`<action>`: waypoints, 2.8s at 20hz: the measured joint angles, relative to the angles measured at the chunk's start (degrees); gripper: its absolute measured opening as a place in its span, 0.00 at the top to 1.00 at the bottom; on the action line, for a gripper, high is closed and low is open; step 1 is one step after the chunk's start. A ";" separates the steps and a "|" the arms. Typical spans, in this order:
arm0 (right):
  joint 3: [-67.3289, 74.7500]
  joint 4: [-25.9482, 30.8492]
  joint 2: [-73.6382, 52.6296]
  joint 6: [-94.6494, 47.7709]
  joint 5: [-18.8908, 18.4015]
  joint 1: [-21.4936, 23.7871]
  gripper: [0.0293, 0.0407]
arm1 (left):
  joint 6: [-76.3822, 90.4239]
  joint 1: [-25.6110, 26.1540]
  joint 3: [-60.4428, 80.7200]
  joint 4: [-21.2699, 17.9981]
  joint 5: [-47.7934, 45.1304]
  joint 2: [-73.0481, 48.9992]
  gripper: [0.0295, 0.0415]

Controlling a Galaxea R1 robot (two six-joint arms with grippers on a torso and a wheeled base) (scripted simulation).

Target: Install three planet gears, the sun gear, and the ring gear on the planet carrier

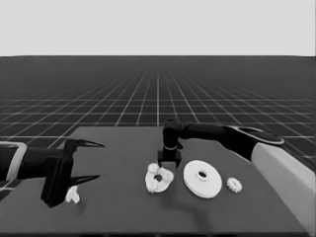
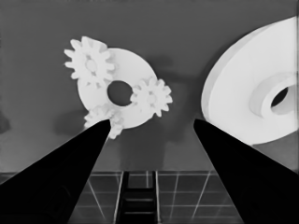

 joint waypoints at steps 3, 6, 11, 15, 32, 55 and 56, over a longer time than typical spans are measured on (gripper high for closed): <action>25.48 1.29 -41.12 -17.14 2.81 0.43 0.19 | 0.00 0.00 0.00 0.00 0.00 0.00 0.25; 17.96 2.60 -47.48 -29.32 4.40 0.58 0.19 | 0.00 0.00 0.00 0.00 0.00 0.00 0.25; 13.71 -0.74 -47.01 -32.69 8.53 -4.39 0.19 | 0.00 0.00 0.00 0.00 0.00 0.00 0.25; 8.97 -4.78 -44.39 -33.80 13.53 -11.11 0.19 | 0.00 0.00 0.00 0.00 0.00 0.00 0.25; 14.16 -0.31 -47.28 -32.68 8.06 -4.24 0.86 | 0.00 0.00 0.00 0.00 0.00 0.00 0.25; -11.75 -4.96 9.50 -1.87 1.60 -5.28 0.86 | 0.00 0.00 0.00 0.00 0.00 0.00 0.25; -11.93 -5.14 9.56 -1.97 1.69 -5.46 0.86 | 0.00 0.00 0.00 0.00 0.00 0.00 0.25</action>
